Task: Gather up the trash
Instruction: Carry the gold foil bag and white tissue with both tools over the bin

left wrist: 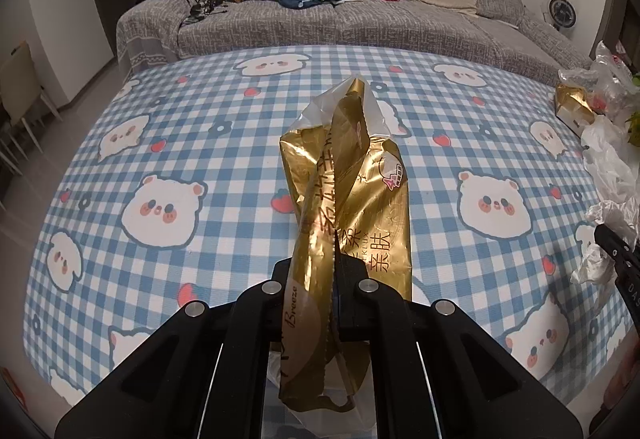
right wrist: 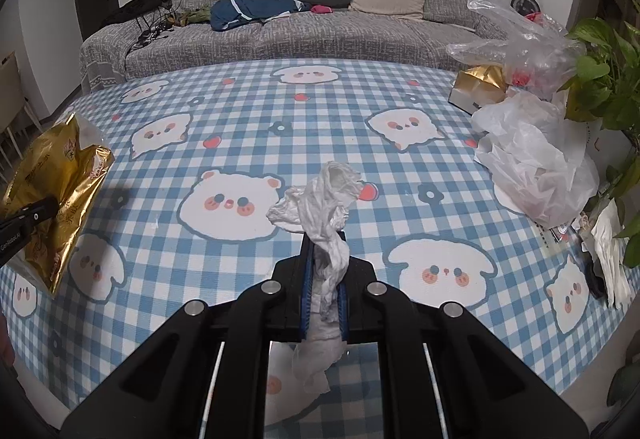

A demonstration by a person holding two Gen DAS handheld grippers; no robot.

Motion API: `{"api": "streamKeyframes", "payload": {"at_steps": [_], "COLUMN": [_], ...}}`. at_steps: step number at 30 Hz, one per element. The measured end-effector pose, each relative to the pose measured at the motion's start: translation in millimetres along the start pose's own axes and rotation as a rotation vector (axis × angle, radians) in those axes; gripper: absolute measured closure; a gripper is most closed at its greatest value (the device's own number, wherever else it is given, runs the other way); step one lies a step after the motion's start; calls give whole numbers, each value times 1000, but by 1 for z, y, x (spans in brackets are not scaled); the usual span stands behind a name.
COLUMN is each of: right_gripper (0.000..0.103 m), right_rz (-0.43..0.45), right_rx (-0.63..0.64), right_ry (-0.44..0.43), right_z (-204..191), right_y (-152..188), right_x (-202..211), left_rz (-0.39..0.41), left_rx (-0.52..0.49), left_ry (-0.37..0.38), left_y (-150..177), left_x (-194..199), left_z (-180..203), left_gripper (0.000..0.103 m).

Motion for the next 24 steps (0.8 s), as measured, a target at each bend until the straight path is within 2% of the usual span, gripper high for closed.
{"api": "streamKeyframes", "payload": {"at_steps": [10,24], "right_gripper": [94,94], "right_rz": [30,32], "right_rx": [21,31], "right_ry": [-23,-65], "right_z": [-18,-48], "right_y": [7,40], "right_x": [42,86], "left_rz": [12,22], "left_rx": [4,12], "left_ry": [17,51], "left_y": [16,56], "left_x": [37,87], "left_z": [2,6], "left_gripper": [97,97]}}
Point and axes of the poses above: each gripper's, at about its wrist camera, not at the fingertips, and x roughly against the way its jaws point, z to its right, y to its underside, the point moved 10 cm from there along -x, roughly the way its jaws point, and after that the axes turned 13 degrees about z, right-handed, at the moved point
